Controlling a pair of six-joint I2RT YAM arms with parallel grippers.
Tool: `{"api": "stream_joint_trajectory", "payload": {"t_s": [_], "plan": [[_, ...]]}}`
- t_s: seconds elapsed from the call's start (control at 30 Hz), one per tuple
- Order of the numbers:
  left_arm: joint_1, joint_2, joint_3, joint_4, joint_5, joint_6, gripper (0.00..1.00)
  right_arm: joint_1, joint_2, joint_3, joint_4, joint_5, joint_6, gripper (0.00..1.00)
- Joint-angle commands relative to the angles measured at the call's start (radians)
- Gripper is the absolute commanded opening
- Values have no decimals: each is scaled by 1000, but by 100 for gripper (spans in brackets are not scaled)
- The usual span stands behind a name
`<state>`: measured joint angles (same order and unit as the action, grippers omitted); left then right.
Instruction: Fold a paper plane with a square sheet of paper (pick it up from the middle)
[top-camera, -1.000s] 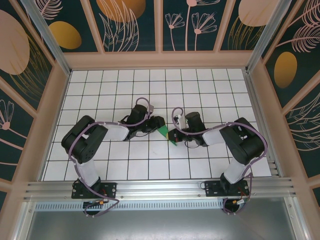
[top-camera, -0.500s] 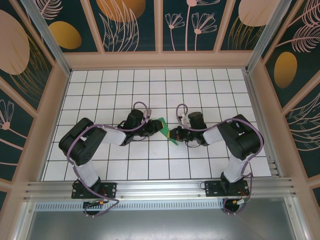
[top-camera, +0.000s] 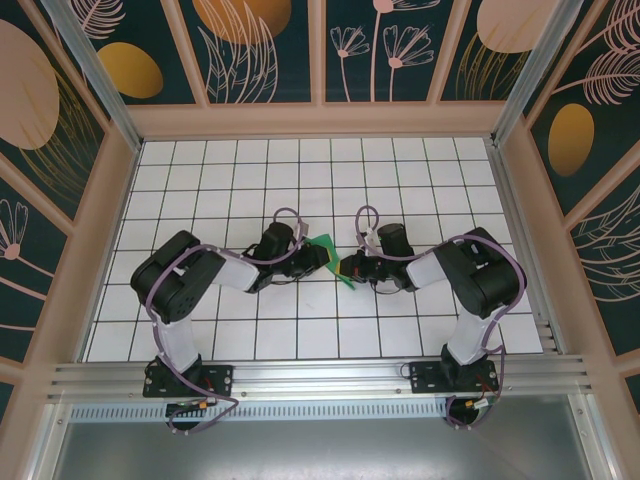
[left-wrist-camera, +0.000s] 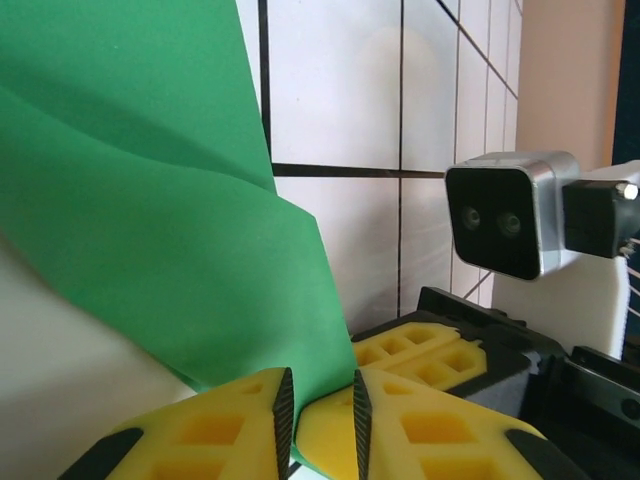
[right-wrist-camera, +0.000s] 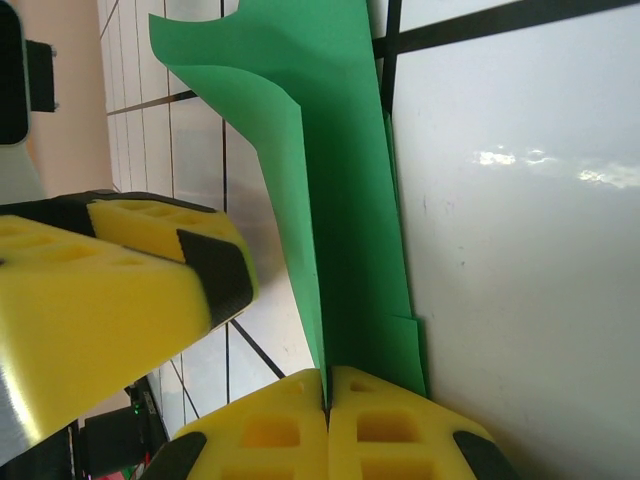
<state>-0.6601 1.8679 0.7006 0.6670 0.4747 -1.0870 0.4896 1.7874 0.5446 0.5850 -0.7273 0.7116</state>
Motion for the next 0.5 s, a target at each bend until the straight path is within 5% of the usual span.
{"api": "stream_joint_trajectory", "payload": {"t_s": [0.0, 0.3, 0.47], "plan": [[-9, 34, 63, -62, 11, -8, 26, -10, 40, -21, -70, 35, -5, 0], [-15, 66, 83, -165, -29, 2, 23, -8, 12, -2, -108, 26, -23, 4], [-15, 82, 98, -211, -45, 11, 22, -10, -48, 24, -178, 14, -52, 14]]}}
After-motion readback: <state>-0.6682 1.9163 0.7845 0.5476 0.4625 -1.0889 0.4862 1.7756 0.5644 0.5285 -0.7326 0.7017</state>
